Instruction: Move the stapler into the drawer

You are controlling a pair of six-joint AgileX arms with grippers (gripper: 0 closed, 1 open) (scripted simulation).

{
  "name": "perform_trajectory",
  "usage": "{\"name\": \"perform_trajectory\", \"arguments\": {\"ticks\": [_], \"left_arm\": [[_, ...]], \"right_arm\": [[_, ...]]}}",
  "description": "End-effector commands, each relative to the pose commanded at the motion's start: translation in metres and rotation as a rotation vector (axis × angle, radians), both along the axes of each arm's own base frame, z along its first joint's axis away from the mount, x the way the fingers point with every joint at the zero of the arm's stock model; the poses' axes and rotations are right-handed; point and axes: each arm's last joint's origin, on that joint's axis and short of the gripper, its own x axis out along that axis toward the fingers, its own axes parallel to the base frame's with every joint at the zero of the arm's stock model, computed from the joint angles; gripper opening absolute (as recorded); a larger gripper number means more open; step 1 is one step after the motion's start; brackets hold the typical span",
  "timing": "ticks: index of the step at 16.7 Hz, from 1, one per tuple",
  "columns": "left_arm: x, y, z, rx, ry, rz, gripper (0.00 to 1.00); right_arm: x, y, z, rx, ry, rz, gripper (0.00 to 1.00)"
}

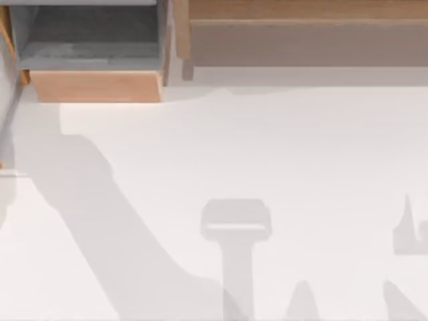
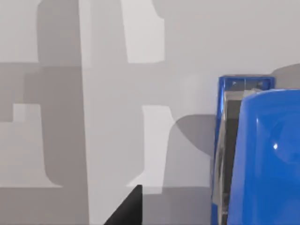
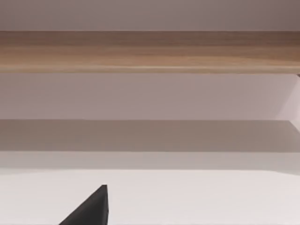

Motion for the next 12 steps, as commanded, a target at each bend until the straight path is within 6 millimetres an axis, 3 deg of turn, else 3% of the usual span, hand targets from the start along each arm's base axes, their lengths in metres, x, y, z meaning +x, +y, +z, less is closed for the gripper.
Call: {"name": "perform_trajectory", "arguments": {"ticks": [9, 12], "left_arm": [[0.0, -0.001, 0.0, 0.0, -0.001, -0.001, 1.0], [-0.001, 0.002, 0.017, 0.0, -0.091, -0.015, 1.0]], "right_arm": [[0.0, 0.0, 0.0, 0.0, 0.0, 0.0, 1.0], [0.0, 0.0, 0.0, 0.0, 0.0, 0.0, 1.0]]}}
